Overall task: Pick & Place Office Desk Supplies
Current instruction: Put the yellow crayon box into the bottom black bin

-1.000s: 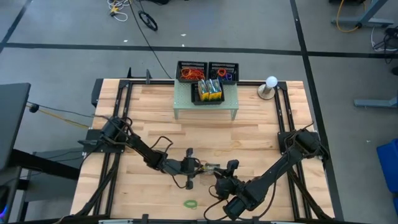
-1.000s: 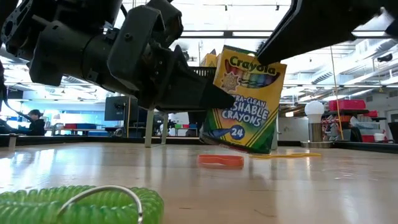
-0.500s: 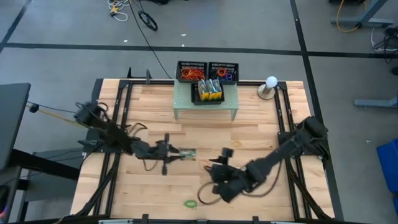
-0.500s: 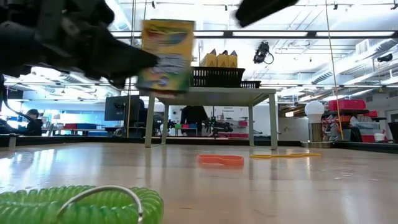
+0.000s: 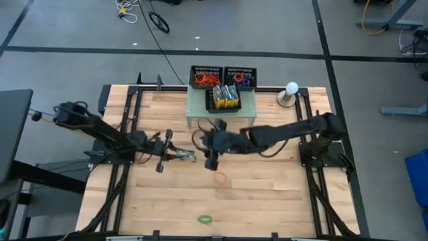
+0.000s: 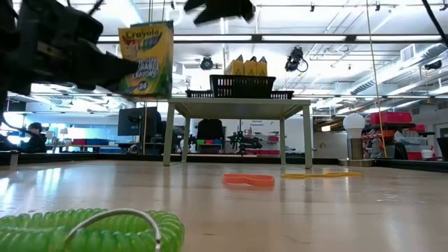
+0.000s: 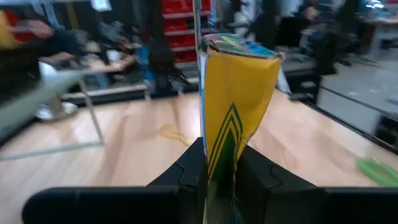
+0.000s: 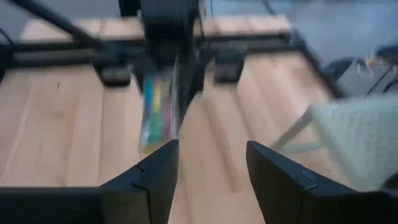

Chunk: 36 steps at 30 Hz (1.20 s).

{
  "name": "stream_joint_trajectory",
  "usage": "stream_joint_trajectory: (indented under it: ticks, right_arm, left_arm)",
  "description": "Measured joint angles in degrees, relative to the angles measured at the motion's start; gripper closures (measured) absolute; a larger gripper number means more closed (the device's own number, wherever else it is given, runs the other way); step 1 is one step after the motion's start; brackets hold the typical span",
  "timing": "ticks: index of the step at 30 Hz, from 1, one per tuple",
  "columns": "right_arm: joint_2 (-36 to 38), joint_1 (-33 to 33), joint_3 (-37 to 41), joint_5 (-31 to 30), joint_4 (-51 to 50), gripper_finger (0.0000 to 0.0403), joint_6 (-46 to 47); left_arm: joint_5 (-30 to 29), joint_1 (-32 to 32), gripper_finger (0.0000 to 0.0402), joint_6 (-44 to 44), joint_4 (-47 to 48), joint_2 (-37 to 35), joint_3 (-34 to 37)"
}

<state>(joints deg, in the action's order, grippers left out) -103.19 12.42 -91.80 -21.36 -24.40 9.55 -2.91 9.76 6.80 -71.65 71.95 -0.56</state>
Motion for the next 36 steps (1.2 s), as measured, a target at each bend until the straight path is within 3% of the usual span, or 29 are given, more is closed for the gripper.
stream_joint_trajectory:
  ticks: [5,12,16,20,25,36]
  right_arm:
    - [-2.00,-2.28,-9.21,4.34,-4.34,0.0191,-5.08]
    - [-2.19,-5.27,-10.18,5.14,-5.36,0.0127,-9.03]
    - [-2.44,-8.45,-10.18,7.09,-4.09,0.0118,-8.97]
    - [-2.63,-10.91,-10.13,11.53,-1.56,0.0117,-8.92]
    - [-2.63,-12.98,-10.13,12.85,0.59,0.0119,-8.93]
    - [-2.63,-15.26,-10.13,15.89,2.34,0.0185,-9.38]
  left_arm:
    - [13.71,-9.87,0.0338,-0.04,2.67,-1.73,-2.21]
    - [31.74,-23.56,0.0338,-2.15,2.00,-1.67,-5.46]
    - [39.89,-29.96,0.0338,-4.52,1.78,-1.67,-7.78]
    - [44.13,-34.93,0.0338,-7.39,1.35,-1.67,-9.97]
    - [46.72,-39.26,0.0338,-10.13,1.36,-1.67,-12.19]
    - [49.15,-43.96,0.0338,-15.85,1.44,-1.63,-14.71]
